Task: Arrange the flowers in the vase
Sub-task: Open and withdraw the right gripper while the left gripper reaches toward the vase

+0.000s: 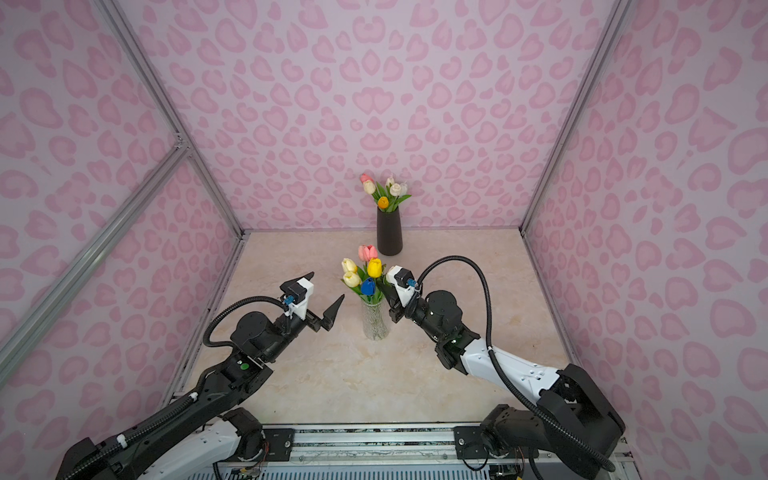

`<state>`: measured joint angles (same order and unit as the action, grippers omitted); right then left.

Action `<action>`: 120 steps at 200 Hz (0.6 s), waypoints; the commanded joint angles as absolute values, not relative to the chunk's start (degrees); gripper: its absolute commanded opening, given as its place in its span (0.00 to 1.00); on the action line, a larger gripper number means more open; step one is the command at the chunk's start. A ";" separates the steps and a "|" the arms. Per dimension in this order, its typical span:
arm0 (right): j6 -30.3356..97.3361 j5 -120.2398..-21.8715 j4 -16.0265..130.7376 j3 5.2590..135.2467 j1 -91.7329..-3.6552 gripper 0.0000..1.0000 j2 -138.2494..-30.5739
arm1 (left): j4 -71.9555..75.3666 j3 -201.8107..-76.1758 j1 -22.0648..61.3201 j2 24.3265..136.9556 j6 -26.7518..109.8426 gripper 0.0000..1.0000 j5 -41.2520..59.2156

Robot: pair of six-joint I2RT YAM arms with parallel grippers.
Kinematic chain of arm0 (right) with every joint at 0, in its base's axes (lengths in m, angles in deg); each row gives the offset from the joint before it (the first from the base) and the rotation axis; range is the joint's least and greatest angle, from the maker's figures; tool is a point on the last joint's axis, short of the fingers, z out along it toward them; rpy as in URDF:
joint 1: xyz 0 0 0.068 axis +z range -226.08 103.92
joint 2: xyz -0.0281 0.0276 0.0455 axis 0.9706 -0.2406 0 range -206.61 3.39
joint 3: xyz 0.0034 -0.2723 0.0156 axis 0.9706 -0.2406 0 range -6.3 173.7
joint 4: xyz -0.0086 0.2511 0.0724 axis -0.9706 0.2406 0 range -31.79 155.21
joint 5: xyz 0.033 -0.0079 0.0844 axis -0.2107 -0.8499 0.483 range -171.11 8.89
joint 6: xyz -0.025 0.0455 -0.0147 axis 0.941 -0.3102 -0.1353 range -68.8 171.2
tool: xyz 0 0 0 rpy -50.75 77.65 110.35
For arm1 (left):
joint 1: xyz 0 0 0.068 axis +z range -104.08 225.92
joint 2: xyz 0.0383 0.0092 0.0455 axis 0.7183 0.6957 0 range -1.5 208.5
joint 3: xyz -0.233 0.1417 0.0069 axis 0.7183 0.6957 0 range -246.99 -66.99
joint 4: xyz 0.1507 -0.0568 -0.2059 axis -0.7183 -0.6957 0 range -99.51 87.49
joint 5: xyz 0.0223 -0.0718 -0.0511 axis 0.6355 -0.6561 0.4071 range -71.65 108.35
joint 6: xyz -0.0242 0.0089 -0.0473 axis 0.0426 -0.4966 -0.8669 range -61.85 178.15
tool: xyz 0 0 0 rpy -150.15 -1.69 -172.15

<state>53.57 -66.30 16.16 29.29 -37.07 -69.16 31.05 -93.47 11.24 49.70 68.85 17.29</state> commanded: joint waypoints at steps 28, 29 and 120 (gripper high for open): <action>54.44 -67.12 22.72 30.57 -37.05 0.41 -64.03 | 33.12 -92.29 11.20 49.60 68.87 0.97 17.06; 54.49 -67.13 22.89 30.59 -37.09 0.42 -63.81 | 33.15 -92.26 11.20 49.63 68.83 0.97 16.96; 57.37 -68.62 37.70 32.22 -37.87 0.80 -45.46 | 35.03 -90.31 11.20 54.39 69.79 0.97 7.03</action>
